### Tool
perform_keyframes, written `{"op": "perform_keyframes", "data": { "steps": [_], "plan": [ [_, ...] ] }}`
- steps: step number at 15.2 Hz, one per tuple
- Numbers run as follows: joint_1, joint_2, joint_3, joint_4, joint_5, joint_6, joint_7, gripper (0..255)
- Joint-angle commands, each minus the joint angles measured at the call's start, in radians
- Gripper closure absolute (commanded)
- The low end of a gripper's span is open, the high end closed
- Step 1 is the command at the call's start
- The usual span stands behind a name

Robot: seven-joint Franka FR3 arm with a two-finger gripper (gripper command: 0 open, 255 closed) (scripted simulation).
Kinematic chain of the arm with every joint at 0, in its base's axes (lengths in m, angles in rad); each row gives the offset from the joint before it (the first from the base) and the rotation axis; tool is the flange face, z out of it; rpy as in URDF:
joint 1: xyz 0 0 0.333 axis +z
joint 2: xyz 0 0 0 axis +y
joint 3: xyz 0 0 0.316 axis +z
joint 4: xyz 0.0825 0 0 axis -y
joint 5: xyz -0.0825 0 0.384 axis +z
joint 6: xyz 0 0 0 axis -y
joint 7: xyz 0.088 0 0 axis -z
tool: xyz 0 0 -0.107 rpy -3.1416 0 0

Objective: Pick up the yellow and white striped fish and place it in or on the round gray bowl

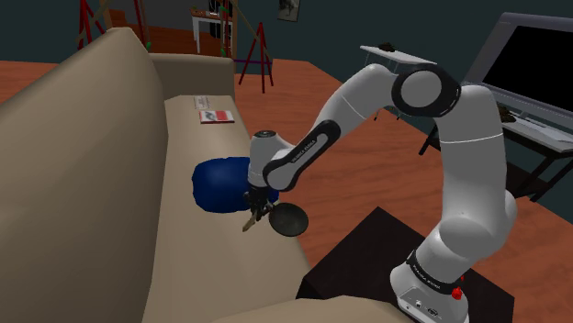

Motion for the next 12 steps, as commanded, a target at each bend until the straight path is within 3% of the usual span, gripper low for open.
{"op": "perform_keyframes", "data": {
  "steps": [1,12],
  "plan": [
    [-0.046,-0.028,0.001,-0.052,0.004,0.022,-0.039,255],
    [-0.306,-0.129,-0.015,-0.238,0.018,0.099,-0.294,255]
  ]
}}
